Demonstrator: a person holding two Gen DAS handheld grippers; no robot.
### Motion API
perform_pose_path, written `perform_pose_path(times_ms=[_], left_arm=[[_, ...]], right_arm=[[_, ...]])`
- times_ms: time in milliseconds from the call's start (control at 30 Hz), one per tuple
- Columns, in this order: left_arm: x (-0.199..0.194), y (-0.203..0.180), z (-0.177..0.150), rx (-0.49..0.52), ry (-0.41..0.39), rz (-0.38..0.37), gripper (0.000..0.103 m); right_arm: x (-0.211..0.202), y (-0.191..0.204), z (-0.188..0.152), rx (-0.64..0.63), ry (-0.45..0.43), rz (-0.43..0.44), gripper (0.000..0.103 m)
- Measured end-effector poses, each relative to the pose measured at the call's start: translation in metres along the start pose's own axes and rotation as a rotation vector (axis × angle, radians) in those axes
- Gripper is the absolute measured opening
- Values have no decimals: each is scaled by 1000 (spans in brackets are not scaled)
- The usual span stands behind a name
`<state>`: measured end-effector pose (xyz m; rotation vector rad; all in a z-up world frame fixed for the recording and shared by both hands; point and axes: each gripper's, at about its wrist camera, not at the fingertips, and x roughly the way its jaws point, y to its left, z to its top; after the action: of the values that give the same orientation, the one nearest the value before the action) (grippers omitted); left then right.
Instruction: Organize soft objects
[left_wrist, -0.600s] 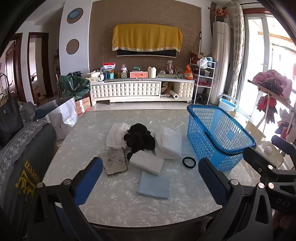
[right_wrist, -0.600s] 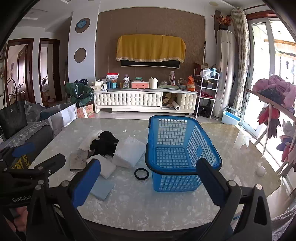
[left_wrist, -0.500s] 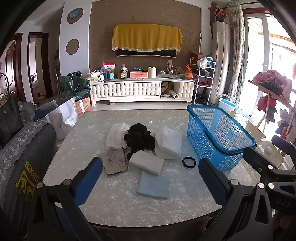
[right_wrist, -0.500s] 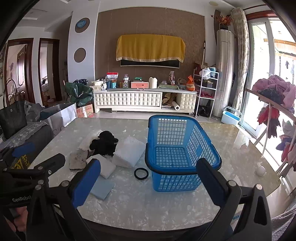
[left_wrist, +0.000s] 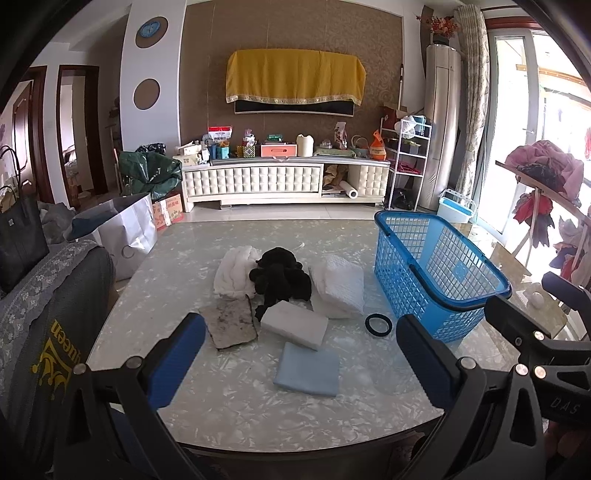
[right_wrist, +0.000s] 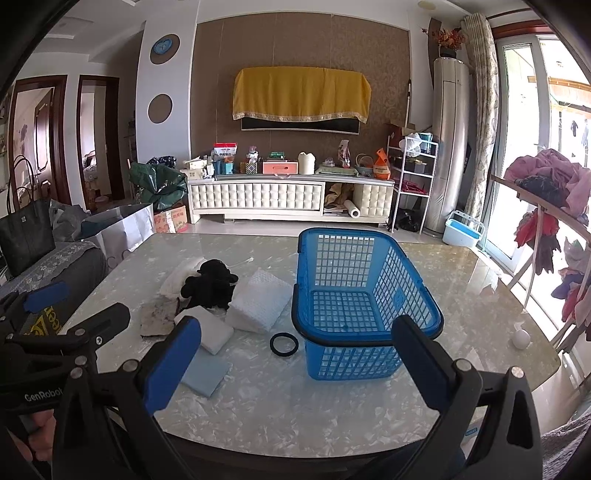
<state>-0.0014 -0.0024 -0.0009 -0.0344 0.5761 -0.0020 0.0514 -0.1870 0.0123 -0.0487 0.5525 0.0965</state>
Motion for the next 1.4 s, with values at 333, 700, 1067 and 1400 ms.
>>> perform_pose_path(times_ms=[333,700,1067,1400], left_arm=[[-2,1,-1,-5,-3,-5,103],[-5,4,-1,-3,-11,-3,103],[-7,6,-1,-4,-12,-10,103],[-6,5,-2,-6,-13,-22,103]], right_arm=[[-2,2,0,-6,1,0,103],[-3,5,-1,-6,-1,-5,103],[-4,4,0,3,-2,0,103],[-3,2,-2,0,-5,2,103]])
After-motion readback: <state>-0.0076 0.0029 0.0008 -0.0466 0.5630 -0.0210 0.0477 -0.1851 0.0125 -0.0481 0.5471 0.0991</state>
